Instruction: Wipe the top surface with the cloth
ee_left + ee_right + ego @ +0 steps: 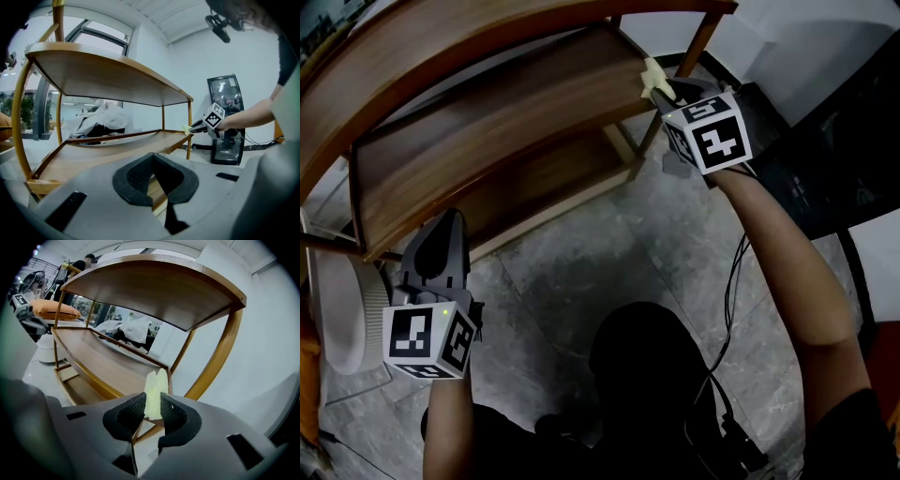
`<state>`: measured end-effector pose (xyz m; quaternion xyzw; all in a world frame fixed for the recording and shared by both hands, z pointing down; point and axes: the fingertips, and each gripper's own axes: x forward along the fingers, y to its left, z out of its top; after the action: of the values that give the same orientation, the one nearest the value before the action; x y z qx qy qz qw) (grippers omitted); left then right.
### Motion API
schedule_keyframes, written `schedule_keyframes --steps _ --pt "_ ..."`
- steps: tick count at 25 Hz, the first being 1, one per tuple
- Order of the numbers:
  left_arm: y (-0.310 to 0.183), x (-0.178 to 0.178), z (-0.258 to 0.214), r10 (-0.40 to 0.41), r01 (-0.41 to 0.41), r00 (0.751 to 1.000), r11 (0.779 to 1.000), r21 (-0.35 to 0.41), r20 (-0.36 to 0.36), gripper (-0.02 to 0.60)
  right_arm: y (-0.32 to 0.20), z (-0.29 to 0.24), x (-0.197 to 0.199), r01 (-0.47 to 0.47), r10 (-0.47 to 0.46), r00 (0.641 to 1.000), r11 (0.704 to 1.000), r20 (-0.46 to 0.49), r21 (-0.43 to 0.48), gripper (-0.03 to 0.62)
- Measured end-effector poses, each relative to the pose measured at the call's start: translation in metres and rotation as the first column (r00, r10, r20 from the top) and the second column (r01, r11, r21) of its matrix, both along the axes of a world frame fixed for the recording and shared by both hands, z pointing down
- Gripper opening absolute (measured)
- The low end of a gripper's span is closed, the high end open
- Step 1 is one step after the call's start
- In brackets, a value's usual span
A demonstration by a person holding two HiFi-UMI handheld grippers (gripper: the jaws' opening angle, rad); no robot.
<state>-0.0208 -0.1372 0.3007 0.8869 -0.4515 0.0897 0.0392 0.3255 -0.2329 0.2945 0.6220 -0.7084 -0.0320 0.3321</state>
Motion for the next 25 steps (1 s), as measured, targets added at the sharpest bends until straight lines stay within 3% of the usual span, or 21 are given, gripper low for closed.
schedule_keyframes --steps 9,11,14,17,20,23,25 --pt "-0.001 -0.019 -0.008 -0.016 0.016 1.000 1.000 0.017 -0.009 0.012 -0.009 -0.005 0.018 -0.101 0.101 0.995 0.995 -0.010 0.004 0.097" --pt "0.001 -0.037 -0.008 -0.034 0.034 0.999 0.999 0.022 -0.013 0.012 -0.005 -0.017 -0.016 -0.045 0.045 0.999 0.998 -0.005 0.042 0.097" --pt "0.004 -0.072 -0.008 -0.085 0.085 0.996 0.996 0.021 -0.016 0.012 -0.002 -0.032 -0.123 0.150 -0.155 0.986 0.986 0.063 0.076 0.097" --pt "0.007 -0.103 -0.011 -0.127 0.127 0.992 0.992 0.022 -0.016 0.012 0.005 -0.038 -0.247 0.366 -0.377 0.916 0.925 0.139 0.097 0.097" --pt "0.010 -0.132 -0.016 -0.158 0.158 0.987 0.987 0.031 -0.007 0.012 0.017 -0.037 -0.354 0.553 -0.565 0.817 0.824 0.117 0.123 0.097" --pt "0.015 -0.162 -0.018 -0.209 0.209 0.978 0.977 0.035 -0.016 0.012 0.024 -0.024 -0.434 0.663 -0.668 0.736 0.744 0.109 0.083 0.097" --pt "0.018 -0.181 -0.017 -0.248 0.249 0.968 0.968 0.031 -0.031 0.012 0.026 -0.014 -0.473 0.706 -0.704 0.698 0.707 0.128 0.040 0.097"
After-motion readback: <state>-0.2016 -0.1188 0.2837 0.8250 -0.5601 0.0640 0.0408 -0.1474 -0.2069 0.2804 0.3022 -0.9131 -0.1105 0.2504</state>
